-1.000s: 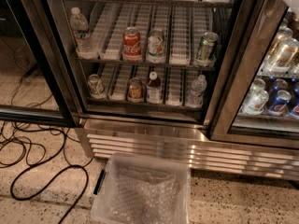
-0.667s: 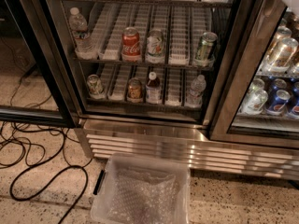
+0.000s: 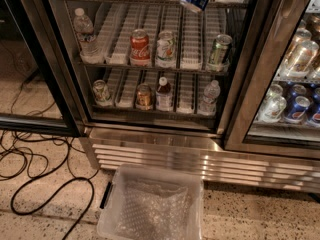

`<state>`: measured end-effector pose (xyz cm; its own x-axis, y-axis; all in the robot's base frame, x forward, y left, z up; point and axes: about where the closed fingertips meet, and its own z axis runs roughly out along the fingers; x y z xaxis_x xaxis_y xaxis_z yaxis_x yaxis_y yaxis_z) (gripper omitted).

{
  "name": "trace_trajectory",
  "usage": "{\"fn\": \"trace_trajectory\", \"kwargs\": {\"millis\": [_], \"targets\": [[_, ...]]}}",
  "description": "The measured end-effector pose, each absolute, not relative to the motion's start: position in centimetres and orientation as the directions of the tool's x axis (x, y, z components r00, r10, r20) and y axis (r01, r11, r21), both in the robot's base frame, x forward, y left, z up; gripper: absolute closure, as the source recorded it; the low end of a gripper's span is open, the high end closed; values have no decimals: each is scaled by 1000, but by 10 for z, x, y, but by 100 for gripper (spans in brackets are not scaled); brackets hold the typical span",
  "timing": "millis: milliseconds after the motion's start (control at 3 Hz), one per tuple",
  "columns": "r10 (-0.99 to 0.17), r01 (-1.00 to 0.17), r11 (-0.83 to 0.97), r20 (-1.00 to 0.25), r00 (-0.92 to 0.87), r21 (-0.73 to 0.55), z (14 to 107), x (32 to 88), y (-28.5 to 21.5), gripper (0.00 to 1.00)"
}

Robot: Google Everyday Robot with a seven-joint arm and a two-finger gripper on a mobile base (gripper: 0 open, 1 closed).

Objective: Pick pepsi can from top shelf of fridge

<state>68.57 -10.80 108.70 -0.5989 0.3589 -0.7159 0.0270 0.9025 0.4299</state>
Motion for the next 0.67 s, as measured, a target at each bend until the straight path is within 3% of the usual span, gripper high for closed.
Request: {"fn": "trace_trajectory", "kwargs": {"millis": [333,667], "targets": [[393,95,860,-532,-750,502,1053,642,-97,100],[384,96,844,-468,-796,528,1046,627,-83,100]]}}
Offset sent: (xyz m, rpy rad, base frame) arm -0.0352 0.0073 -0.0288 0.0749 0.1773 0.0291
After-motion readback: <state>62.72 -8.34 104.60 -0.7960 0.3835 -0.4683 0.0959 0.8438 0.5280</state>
